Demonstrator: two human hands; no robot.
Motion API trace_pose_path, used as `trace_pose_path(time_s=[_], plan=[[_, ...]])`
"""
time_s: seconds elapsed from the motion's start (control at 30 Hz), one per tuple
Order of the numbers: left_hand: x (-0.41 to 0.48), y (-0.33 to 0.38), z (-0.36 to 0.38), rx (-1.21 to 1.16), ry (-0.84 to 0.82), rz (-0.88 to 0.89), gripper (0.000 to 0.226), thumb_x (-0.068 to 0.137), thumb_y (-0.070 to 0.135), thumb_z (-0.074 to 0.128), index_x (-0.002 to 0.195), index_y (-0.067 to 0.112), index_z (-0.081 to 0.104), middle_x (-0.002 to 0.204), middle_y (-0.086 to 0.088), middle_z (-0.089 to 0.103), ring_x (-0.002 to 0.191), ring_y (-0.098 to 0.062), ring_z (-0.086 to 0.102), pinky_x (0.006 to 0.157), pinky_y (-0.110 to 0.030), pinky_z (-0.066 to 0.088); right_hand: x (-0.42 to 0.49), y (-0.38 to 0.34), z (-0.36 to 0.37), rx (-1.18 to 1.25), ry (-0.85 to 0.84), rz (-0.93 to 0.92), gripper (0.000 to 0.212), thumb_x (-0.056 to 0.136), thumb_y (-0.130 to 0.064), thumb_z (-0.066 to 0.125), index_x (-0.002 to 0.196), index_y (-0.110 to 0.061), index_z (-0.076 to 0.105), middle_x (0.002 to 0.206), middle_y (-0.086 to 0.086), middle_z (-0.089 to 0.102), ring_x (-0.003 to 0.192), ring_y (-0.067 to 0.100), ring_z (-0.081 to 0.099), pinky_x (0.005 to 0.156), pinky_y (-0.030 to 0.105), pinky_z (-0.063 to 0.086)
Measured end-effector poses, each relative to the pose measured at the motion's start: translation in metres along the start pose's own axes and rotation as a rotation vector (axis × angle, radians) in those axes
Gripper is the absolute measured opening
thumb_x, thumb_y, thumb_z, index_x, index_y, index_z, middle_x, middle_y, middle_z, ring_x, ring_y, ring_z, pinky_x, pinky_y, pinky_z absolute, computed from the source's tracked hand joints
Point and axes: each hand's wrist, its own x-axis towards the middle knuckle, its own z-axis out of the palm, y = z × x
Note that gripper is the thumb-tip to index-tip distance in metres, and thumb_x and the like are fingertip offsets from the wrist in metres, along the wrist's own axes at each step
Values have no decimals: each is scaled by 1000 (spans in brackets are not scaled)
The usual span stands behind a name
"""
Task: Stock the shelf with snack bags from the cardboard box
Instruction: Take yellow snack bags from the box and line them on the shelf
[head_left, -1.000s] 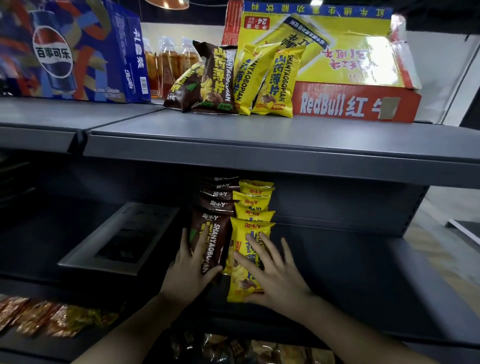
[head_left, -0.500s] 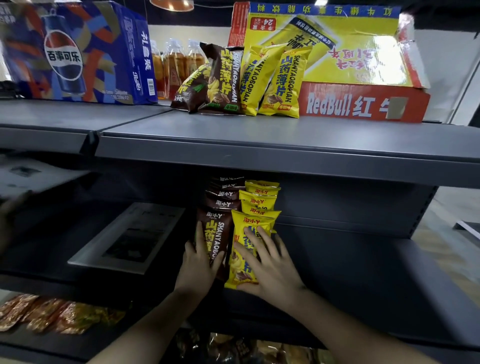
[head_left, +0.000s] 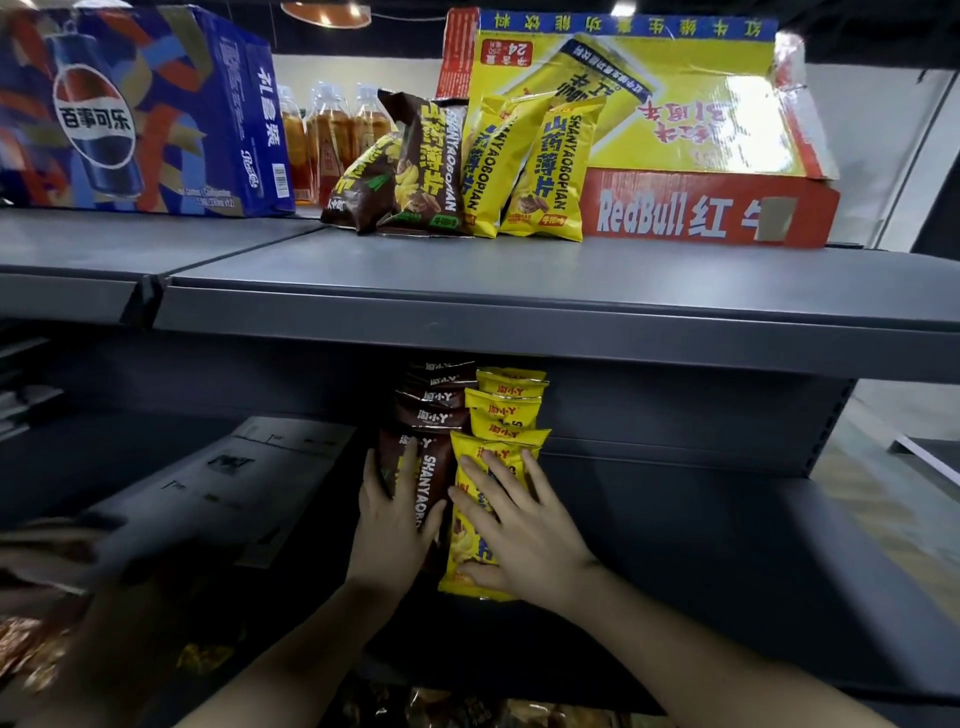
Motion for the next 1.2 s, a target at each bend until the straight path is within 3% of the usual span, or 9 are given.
trace_pose_path(time_s=[0.1,0.23,0.6,0.77,0.93,1.03,1.13,1.2], plan=[[3,2,3,-48,27,-30,81,89,45,56,144,45,-4,151,-19,14,138,-39,25,98,-48,43,-1,6,9,31,41,-21,80,77,-72,46,141,-23,42,158,8,25,146,28,22,115,57,15],[5,4,4,-78,40,-72,78,89,45,56,149,37,6,148,-20,19,135,-38,30,96,-48,45,0,9,14,43,81,-32,80,78,-73,45,141,-24,43,157,7,25,145,27,23,115,56,14],[-8,20,-11,108,57,-61,73,91,56,42,151,26,13,154,-22,13,140,-40,20,109,-53,31,1,3,-15,124,76,1,79,73,-69,58,136,-24,46,152,10,36,140,27,34,113,56,25],[-15,40,-27,225,156,-43,69,88,49,28,144,8,34,145,-25,34,133,-42,34,105,-56,33,-9,3,-38,156,71,39,67,76,-54,68,131,-20,54,145,8,46,135,25,42,110,51,34],[-30,52,-31,188,269,121,54,84,25,65,128,-2,49,125,-25,52,114,-43,53,91,-50,46,-33,10,-53,209,27,92,44,86,-40,63,121,-14,60,131,7,55,118,24,55,89,39,49],[-52,58,-25,182,114,155,63,78,37,72,123,-3,52,110,-23,56,98,-41,59,76,-43,52,-47,16,-57,278,-131,129,41,96,-39,47,127,-13,48,130,6,46,118,25,50,86,42,49],[-67,59,-9,148,-153,-14,94,73,53,72,142,4,31,131,-15,45,122,-33,45,91,-39,45,-55,16,-54,389,-270,235,43,97,-41,46,128,-13,41,128,7,46,116,29,51,75,41,48],[-71,56,2,223,-224,-58,102,75,59,66,148,10,15,140,-7,38,130,-23,35,100,-31,36,-56,13,-49,473,-350,305,49,95,-43,50,131,-11,40,130,9,46,119,30,50,80,42,49]])
